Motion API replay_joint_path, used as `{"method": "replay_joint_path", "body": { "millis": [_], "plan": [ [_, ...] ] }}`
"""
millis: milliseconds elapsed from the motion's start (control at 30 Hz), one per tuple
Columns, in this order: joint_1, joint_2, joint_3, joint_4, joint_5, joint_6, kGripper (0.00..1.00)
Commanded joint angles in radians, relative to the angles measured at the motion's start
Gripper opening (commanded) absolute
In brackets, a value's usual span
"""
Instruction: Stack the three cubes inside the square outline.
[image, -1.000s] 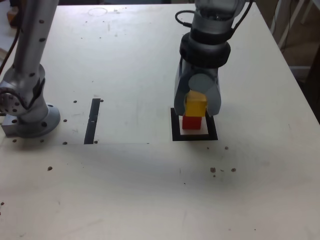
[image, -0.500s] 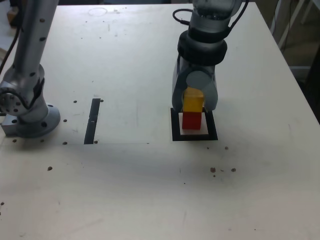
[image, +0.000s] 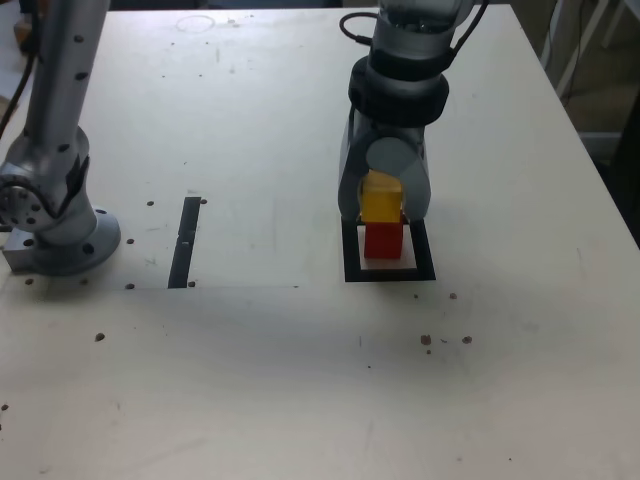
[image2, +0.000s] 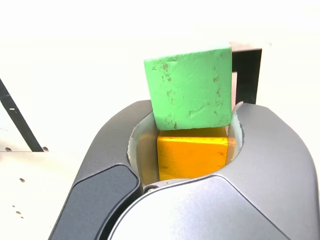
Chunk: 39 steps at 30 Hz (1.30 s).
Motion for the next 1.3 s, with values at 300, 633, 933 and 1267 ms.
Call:
{"method": "replay_joint_path", "body": {
  "millis": [300, 633, 933, 1267],
  "plan": [
    [-0.011, 0.001, 0.008, -0.006, 0.002, 0.002, 0.19],
    [-0.011, 0.004, 0.019, -0.004, -0.006, 0.002, 0.36],
    [-0.011, 0.005, 0.02, -0.013, -0.01, 0.002, 0.42],
    [-0.011, 0.007, 0.022, -0.039, 0.012, 0.002, 0.45]
  ]
}}
